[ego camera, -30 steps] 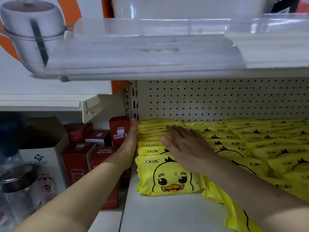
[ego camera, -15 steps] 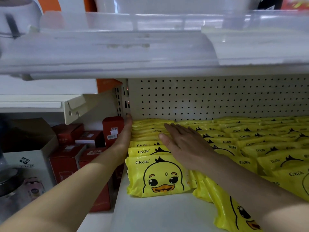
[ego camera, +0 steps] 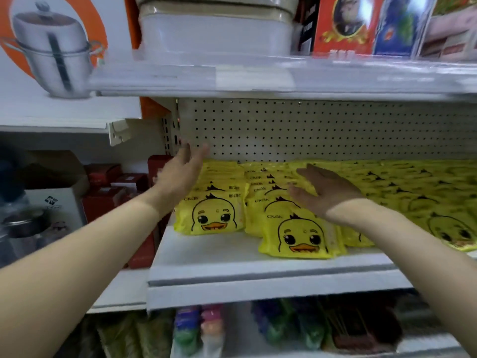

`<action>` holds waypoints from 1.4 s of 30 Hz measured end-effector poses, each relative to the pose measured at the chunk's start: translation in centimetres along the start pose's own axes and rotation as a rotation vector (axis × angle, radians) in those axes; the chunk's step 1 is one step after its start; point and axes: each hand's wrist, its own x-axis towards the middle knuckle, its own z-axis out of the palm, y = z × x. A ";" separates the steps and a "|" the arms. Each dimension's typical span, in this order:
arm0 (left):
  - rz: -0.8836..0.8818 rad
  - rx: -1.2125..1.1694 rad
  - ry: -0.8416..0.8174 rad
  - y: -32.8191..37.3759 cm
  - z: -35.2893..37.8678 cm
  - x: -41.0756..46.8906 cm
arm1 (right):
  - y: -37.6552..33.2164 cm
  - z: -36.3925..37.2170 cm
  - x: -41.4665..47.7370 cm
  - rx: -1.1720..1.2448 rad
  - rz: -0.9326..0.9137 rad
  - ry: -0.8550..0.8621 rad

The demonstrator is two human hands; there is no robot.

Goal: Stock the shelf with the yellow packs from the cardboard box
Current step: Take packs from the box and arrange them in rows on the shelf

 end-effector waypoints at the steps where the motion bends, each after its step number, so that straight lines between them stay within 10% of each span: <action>1: 0.051 0.055 -0.039 0.5 0.8 -1.3 | 0.8 -0.3 -1.1 -0.036 0.010 -0.020; 15: 0.306 0.990 -0.559 3.1 11.8 -3.5 | 3.2 1.2 -1.5 -0.240 -0.117 -0.295; 25: 0.399 1.147 -0.415 1.4 13.9 1.7 | 3.3 3.7 3.3 -0.172 -0.156 -0.021; 42: 0.233 1.279 -0.407 2.1 16.3 4.3 | 3.7 4.3 8.4 -0.305 -0.313 -0.127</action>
